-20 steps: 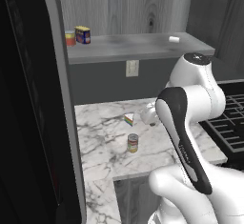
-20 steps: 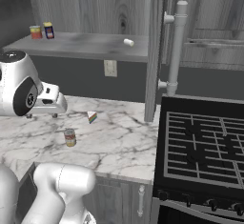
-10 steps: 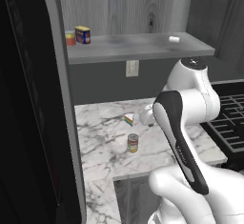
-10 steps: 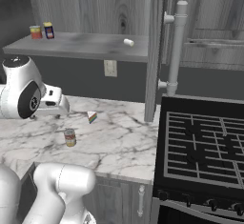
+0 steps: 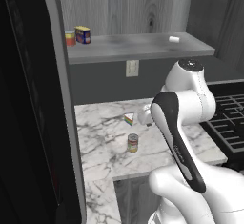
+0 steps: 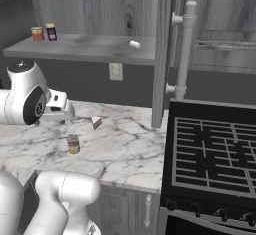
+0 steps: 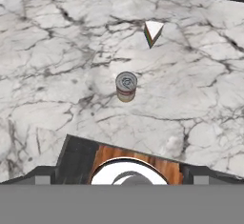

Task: Pick the cans from the counter and place them in their designated side in the cabinet.

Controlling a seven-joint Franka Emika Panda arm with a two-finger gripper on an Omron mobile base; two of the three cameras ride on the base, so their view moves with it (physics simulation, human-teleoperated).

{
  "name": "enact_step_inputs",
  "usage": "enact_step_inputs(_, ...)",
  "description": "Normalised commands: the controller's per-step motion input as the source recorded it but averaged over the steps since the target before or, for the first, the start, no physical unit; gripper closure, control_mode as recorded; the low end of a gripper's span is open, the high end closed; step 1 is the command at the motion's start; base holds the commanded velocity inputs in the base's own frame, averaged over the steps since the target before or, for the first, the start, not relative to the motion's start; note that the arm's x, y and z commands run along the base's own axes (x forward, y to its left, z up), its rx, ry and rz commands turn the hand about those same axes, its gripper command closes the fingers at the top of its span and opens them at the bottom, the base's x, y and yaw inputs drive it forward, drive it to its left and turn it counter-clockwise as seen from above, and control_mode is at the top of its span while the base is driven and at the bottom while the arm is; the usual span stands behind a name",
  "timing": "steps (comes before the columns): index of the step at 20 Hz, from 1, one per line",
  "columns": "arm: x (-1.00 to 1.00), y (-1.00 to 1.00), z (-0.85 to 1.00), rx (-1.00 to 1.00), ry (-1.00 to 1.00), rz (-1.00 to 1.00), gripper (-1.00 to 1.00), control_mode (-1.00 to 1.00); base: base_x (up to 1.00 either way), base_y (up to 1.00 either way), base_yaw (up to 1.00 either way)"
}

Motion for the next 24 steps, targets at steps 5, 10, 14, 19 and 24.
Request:
enact_step_inputs(5,0.18,0.08,-0.06,0.01,0.00,0.00,-1.00,-1.00,0.00,0.00,0.00)
enact_step_inputs(10,0.28,0.13,-0.08,0.00,0.00,0.00,-1.00,-1.00,0.00,0.00,0.00)
enact_step_inputs(14,0.31,0.07,-0.18,0.00,0.00,0.00,-1.00,-1.00,0.00,0.00,0.00)
enact_step_inputs(19,0.23,0.01,-0.27,0.00,0.00,0.00,-1.00,-1.00,0.00,0.00,0.00)
enact_step_inputs(24,0.21,0.00,-0.31,0.00,0.04,0.00,-1.00,-1.00,0.00,0.00,0.00)
